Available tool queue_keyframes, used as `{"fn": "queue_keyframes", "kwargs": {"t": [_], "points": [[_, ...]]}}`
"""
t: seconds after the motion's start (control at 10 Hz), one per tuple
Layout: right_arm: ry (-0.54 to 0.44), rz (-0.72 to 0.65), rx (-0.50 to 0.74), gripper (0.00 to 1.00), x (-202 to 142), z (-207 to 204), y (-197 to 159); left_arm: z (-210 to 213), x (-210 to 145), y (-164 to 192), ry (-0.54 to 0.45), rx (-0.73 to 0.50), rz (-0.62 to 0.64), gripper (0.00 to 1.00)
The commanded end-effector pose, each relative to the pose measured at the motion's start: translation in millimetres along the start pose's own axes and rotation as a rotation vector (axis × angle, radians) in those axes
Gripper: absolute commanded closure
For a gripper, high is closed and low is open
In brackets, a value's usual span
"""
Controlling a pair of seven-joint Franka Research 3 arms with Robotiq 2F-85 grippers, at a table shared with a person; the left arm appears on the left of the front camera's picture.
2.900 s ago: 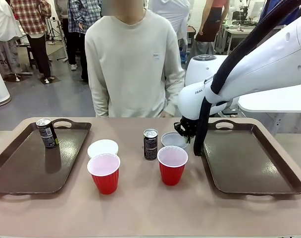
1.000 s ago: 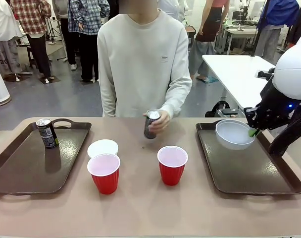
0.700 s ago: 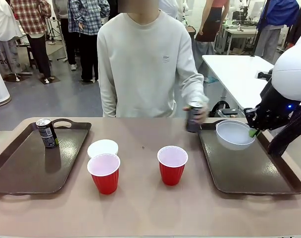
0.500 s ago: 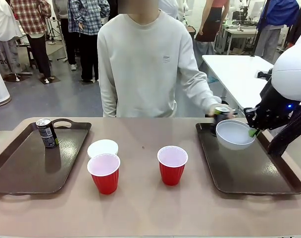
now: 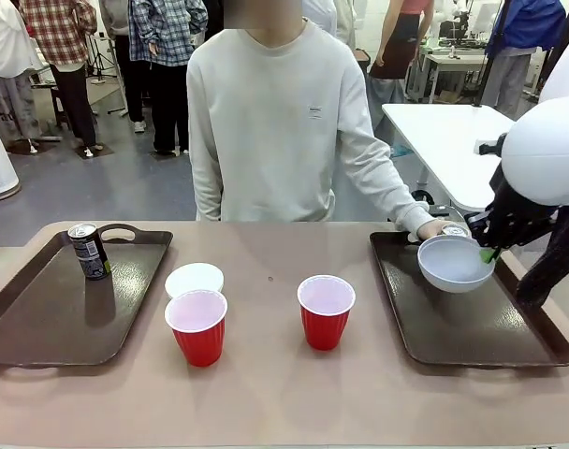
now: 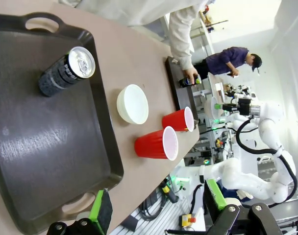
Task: Prepare tableware on both trays.
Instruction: Pick up a Picnic Bowl from the table and place it on a Handle tray.
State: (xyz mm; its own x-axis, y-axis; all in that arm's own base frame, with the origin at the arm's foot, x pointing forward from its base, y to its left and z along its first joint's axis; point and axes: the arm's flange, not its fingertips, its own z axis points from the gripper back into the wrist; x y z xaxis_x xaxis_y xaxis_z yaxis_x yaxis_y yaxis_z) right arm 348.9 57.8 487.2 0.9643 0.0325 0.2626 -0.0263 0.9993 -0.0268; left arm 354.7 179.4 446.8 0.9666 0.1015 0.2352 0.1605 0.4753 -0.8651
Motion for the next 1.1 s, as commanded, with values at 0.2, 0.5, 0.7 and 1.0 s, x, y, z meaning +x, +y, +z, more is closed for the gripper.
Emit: {"fn": "queue_keyframes", "kwargs": {"t": [0.2,0.5,0.7,1.0], "points": [[0.084,-0.027,-0.004,0.97,-32,-43,-10,2,-2,0,0.001,-0.011,-0.008,0.0],[0.213,-0.017,-0.06,0.97,-14,-89,-7,2,-2,0,0.001,-0.011,-0.008,0.0],[0.271,-0.021,-0.094,0.97,-6,-117,-5,2,-2,0,0.001,-0.011,-0.008,0.0],[0.294,-0.009,-0.069,0.97,0,-118,-5,2,-2,0,0.001,-0.011,-0.008,0.0]]}}
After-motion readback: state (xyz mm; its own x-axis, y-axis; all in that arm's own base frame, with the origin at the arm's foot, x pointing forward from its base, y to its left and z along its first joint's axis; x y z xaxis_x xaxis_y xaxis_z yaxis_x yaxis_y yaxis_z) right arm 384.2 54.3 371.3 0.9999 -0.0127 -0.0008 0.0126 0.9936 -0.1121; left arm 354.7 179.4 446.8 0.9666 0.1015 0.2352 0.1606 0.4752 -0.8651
